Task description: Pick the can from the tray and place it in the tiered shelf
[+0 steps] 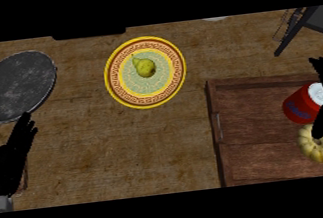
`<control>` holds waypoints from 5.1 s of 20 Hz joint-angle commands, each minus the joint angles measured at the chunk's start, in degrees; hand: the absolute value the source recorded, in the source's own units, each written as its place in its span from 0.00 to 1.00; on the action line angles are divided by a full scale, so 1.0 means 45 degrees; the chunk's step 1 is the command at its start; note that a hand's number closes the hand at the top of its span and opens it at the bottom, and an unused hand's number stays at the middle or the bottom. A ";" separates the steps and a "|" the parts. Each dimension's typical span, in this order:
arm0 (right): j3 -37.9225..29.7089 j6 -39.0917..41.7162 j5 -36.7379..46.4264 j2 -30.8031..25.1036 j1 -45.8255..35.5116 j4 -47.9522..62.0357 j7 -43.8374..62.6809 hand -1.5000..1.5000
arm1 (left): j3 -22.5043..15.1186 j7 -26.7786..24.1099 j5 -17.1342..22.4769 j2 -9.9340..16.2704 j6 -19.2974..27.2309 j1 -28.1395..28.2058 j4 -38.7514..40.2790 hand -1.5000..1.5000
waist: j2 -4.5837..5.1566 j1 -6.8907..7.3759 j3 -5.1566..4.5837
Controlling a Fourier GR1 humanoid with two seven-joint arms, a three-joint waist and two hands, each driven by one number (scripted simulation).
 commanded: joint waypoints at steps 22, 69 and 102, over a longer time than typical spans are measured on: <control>-0.0945 -0.1473 0.2880 0.0662 0.0309 0.2261 -0.3448 1.00 | 0.0757 0.0951 -0.0496 -0.0439 -0.0743 0.0150 -0.1195 0.50 | 0.0007 0.0031 0.0022; -0.7522 0.0765 -0.2046 -0.2081 -0.6646 -0.1907 0.1734 1.00 | 0.1506 0.0447 -0.1347 -0.1013 -0.1428 -0.0131 -0.0370 0.50 | 0.0012 0.0037 0.0003; -0.7233 -0.6260 0.1482 -0.3367 -0.9271 1.1716 -0.4850 0.00 | 0.1853 -0.0118 -0.1783 -0.1431 -0.1722 -0.0336 0.0089 0.50 | 0.0086 0.0187 0.0017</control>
